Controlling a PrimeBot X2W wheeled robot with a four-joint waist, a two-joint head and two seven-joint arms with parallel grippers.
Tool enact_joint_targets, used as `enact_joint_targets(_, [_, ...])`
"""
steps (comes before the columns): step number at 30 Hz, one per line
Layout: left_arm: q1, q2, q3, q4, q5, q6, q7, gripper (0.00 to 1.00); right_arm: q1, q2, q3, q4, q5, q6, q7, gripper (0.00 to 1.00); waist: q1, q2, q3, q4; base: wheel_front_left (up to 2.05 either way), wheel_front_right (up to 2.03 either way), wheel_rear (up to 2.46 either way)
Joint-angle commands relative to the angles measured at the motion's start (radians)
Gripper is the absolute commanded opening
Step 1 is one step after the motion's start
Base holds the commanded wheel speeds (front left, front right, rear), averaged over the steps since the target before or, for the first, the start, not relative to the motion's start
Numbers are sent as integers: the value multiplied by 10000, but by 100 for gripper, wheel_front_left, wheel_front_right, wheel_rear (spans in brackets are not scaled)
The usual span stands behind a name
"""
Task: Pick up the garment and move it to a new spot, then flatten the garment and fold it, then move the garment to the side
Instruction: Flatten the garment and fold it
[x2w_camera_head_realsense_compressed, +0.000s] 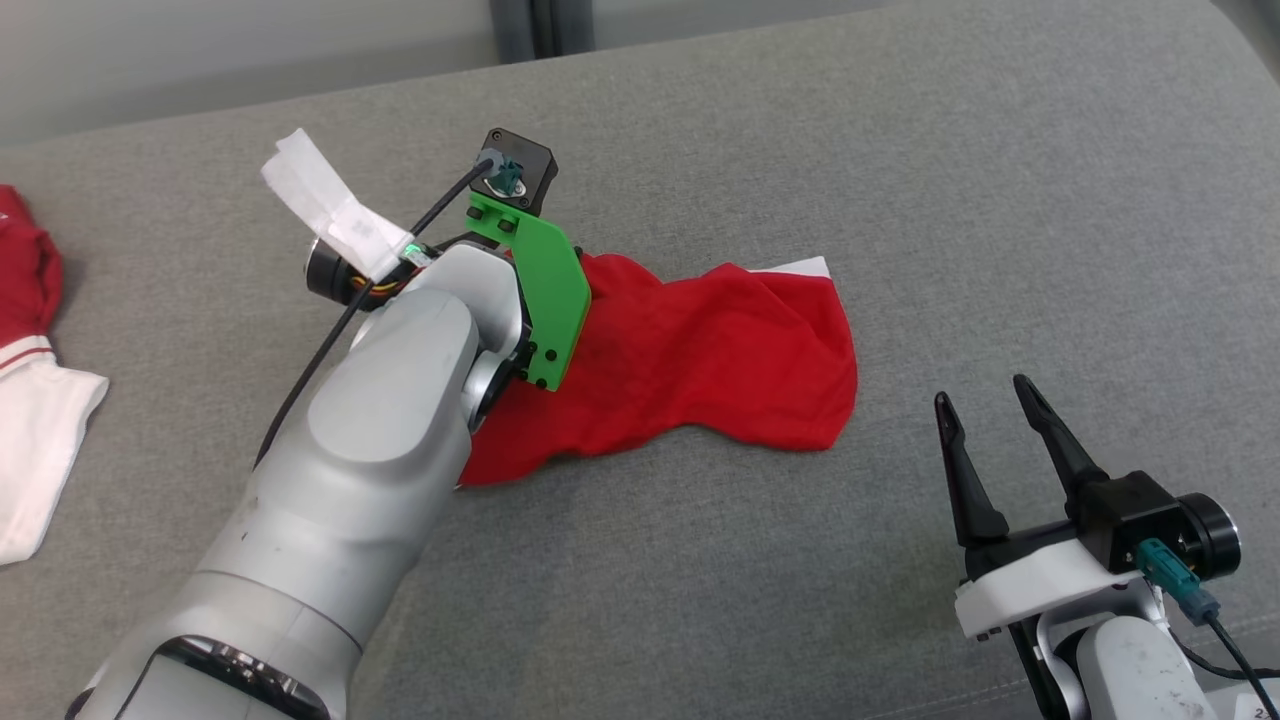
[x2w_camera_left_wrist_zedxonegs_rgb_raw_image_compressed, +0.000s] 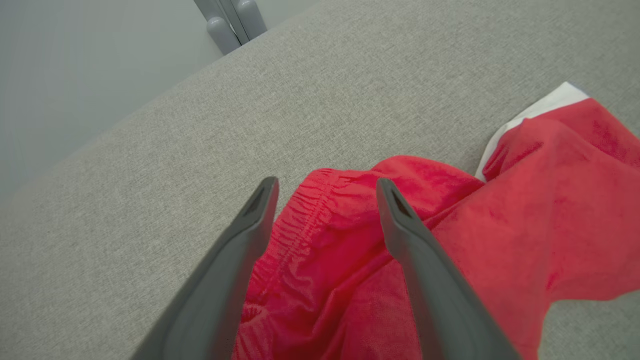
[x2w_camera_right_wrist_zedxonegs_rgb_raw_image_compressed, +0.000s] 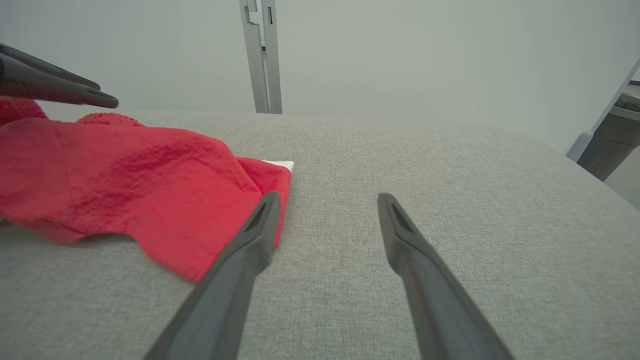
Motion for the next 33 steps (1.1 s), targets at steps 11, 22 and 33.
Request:
enact_joint_targets(11, [-966,45,-848,1117,-828,501,990,100,-382,-29,509,30,236,-10,-21,100,0,-1,841,-782,0,0,0])
enact_joint_targets(22, [-1212,45,-1193,2305,-956,756,988,100,-496,-30,752,3,324,-12,-21,100,0,-1,1000,-887,0,0,0])
enact_joint_targets(33, [-1316,40,-1654,1838,-1308,201,-236,0,-427,-30,572,72,258,-10,-21,100,0,-1,866,-655,0,0,0])
